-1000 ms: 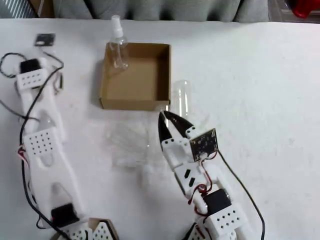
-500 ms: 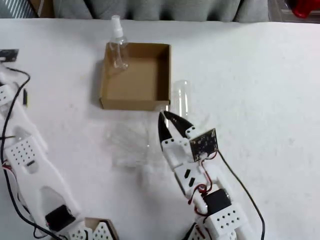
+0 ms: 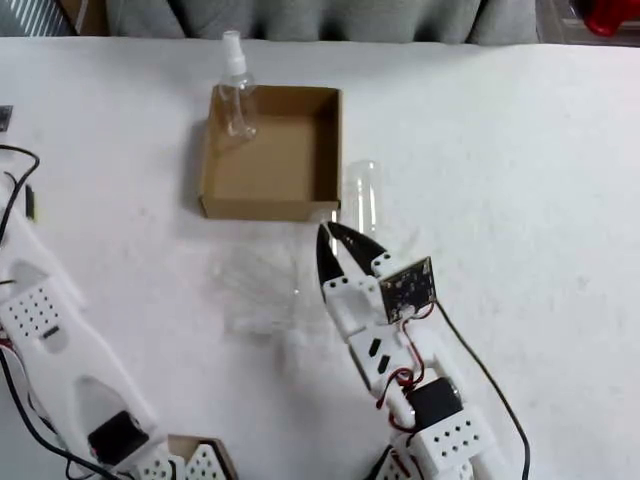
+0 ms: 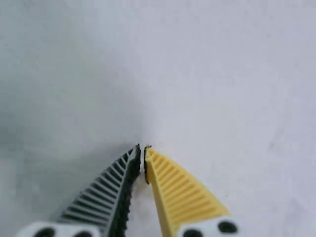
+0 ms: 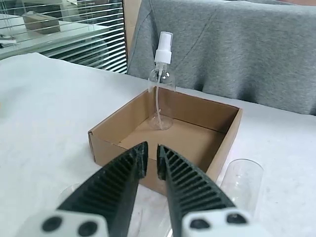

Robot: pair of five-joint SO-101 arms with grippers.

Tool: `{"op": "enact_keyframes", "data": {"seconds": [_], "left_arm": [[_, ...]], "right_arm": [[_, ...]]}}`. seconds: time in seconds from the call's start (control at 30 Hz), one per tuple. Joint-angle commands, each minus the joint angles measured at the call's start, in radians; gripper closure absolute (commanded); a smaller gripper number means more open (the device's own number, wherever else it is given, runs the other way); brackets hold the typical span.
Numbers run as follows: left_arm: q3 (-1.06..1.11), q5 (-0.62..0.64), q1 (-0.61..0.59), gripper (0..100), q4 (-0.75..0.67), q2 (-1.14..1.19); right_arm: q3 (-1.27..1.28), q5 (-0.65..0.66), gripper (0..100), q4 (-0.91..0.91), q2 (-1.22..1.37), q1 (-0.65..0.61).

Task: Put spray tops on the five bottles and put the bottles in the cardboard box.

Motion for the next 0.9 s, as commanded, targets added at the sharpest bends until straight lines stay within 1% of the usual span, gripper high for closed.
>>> {"op": "enact_keyframes", "data": {"seconds": [0.0, 0.07, 0.17, 0.33, 0.47, 0.6, 0.87], "left_arm": [[-0.060, 0.120, -0.058, 98, 0.026, -0.154], [-0.060, 0.149, -0.085, 98, 0.057, -0.202], [-0.060, 0.143, -0.117, 98, 0.087, -0.251], [-0.052, 0.051, -0.199, 98, 0.092, -0.303], [-0.028, 0.038, -0.268, 98, 0.094, -0.328], [0.137, -0.046, -0.291, 98, 0.094, -0.387], [0.678, -0.060, -0.269, 98, 0.087, -0.711]], "right_arm": [[-0.003, 0.008, 98.2, -0.001, -0.004, -0.005], [-0.003, 0.008, 98.2, -0.001, -0.004, -0.007], [-0.003, 0.008, 98.2, -0.001, -0.004, -0.007], [-0.003, 0.008, 98.2, -0.001, -0.004, -0.007], [-0.003, 0.008, 98.2, -0.001, -0.004, -0.007], [-0.003, 0.008, 98.2, -0.001, -0.004, -0.008], [-0.003, 0.008, 98.2, -0.001, -0.004, -0.008]]}}
